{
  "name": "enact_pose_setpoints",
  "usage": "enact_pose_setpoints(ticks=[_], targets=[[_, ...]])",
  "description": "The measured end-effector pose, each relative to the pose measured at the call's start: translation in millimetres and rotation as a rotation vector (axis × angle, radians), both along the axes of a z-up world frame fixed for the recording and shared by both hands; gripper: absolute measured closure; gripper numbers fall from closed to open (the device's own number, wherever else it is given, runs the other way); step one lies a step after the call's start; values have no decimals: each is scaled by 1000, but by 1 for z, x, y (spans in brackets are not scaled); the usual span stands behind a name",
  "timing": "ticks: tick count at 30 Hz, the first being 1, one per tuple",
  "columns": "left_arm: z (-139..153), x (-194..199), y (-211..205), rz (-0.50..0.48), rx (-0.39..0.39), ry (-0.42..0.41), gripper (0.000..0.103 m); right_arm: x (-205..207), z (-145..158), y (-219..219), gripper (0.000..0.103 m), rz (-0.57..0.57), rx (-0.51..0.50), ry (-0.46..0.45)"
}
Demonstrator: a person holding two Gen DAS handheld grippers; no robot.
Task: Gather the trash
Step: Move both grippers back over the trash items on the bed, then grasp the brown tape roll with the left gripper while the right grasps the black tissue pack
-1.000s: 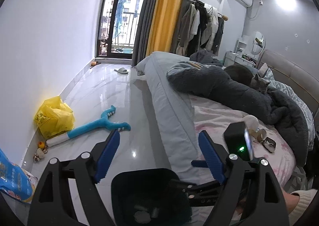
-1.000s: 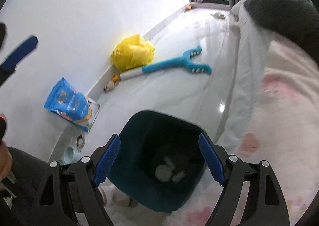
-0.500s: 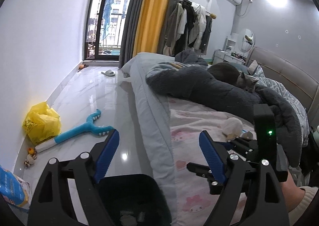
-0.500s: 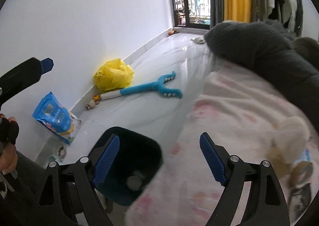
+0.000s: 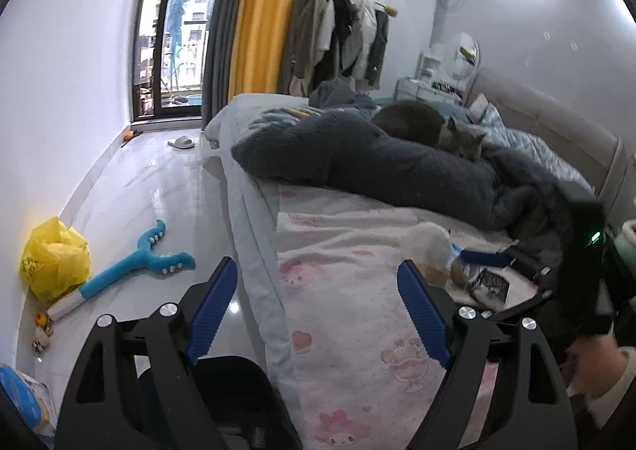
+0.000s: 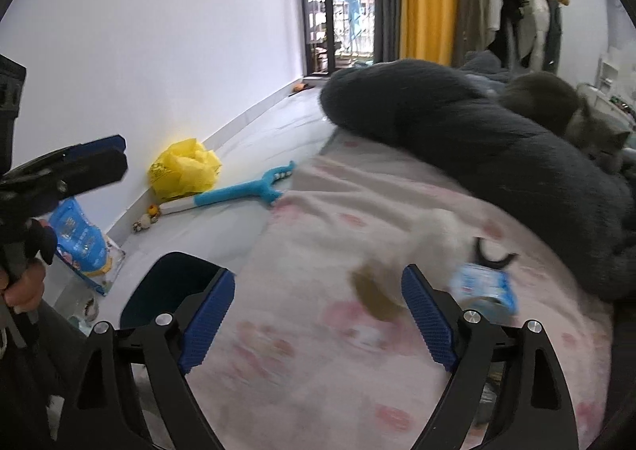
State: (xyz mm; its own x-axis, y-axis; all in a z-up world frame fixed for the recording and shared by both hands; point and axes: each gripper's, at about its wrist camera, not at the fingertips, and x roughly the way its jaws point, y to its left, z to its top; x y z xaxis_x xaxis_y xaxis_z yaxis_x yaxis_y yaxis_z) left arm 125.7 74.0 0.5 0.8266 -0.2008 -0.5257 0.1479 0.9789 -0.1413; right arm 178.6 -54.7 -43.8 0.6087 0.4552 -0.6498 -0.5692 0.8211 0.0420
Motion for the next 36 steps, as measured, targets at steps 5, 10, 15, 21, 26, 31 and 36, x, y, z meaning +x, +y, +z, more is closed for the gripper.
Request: enact_pose_setpoints(ticks=[5,10,15,21,26,31,36], targets=[[-11,12,-20,-48,10,33,19,-2,1,-32,13,-39,-6,-25],[-27,23,-43,-102,35,70,19,-2,-3,-63,11,-58,-6,-32],[-41,38,-68,-154,43,115,19,7,-14,-89,8,-79,-24,-9],[-55,52,-97,-208,48,158,19,12,-25,-107,8,-74,-38,16],[-69,64,-114,-235,44,188,19,15,-33,-118,8,-82,-37,42],[-77,75,-127,-256,41,203,19,16,-41,-126,8,-77,-37,64],[-84,84,-137,-253,47,211,19,19,-47,-134,7,-76,-12,92]])
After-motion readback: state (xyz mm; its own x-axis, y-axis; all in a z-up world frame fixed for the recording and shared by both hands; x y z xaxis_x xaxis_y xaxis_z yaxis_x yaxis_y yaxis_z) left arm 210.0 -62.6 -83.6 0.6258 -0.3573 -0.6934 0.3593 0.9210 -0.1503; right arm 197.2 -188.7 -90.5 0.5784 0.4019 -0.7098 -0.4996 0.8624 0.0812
